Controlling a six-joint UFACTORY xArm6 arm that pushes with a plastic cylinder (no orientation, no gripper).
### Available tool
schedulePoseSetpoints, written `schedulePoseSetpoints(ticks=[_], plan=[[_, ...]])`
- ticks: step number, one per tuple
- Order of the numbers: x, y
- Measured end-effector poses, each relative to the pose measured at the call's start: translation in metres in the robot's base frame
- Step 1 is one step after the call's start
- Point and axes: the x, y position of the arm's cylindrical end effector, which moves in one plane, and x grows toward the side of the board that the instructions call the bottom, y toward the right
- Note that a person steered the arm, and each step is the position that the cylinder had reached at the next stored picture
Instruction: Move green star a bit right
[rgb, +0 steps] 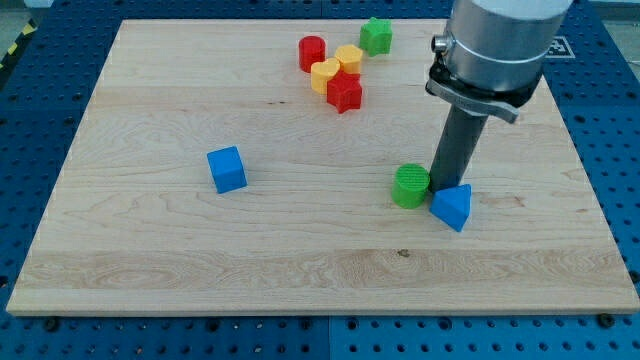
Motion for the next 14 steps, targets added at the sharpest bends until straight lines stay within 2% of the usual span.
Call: schedulePoseSetpoints(ticks=[2, 3, 7, 8, 10, 14], plan=[[-0.001, 0.000], [-0.046, 0.000], [-0.297, 0.000], [-0.303, -0.006], [-0.303, -0.128], [-0.287, -0.100]])
